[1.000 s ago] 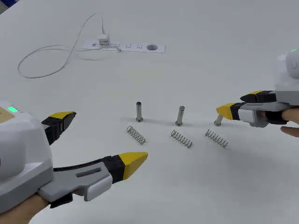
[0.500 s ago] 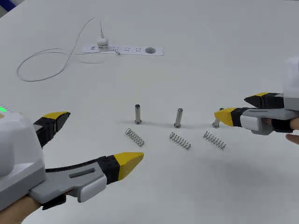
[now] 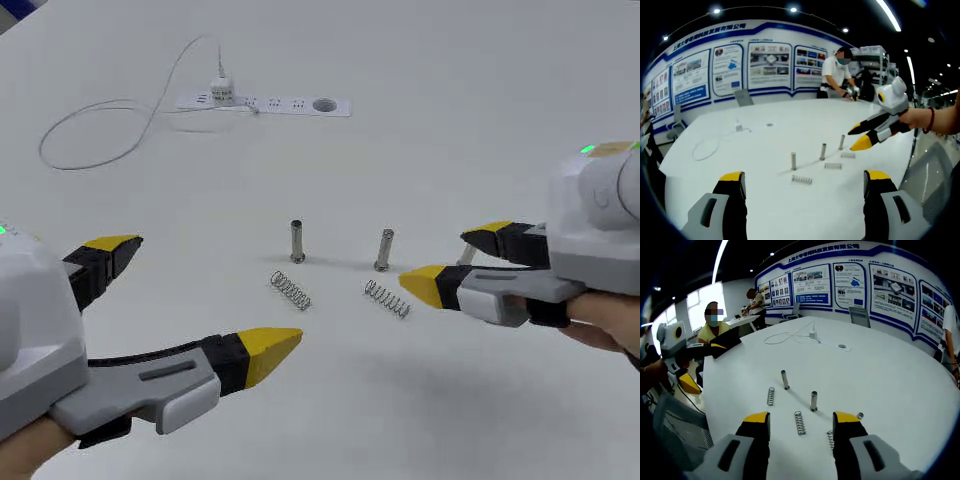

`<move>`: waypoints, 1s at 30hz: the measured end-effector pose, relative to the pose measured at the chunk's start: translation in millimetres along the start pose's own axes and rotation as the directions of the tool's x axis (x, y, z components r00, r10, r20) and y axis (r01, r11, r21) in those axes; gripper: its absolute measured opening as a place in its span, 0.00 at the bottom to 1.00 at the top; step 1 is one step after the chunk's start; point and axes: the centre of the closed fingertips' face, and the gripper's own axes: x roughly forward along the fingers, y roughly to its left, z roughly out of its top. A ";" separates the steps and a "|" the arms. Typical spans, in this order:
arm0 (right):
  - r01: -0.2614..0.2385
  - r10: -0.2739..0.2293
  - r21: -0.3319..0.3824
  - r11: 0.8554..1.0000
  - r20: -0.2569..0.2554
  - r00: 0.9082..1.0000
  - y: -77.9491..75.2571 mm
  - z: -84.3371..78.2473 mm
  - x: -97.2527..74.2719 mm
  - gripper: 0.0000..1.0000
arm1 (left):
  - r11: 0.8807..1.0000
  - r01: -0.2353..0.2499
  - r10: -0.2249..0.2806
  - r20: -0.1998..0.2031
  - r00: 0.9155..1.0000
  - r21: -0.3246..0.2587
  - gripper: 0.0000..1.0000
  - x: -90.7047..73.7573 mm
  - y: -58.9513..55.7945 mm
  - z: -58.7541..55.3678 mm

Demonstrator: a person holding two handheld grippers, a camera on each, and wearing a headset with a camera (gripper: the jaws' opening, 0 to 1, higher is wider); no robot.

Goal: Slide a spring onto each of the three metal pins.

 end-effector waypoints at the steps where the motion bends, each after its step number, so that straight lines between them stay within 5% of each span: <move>1: -0.011 0.011 -0.003 1.000 0.003 1.000 4.0 -0.1 2.0 0.51 | 1.000 -0.002 0.002 0.001 1.000 -0.001 1.00 -0.6 1.2 0.2; 13: -0.102 0.102 -0.009 0.995 0.012 0.995 41.3 -5.6 35.4 0.47 | 1.000 -0.025 0.025 0.004 1.000 -0.013 0.97 -3.8 9.1 -4.1; 30: -0.156 0.156 -0.012 0.988 0.024 0.987 67.7 -14.3 92.3 0.32 | 0.999 -0.020 0.020 -0.002 1.000 -0.027 0.94 -2.2 9.9 -10.8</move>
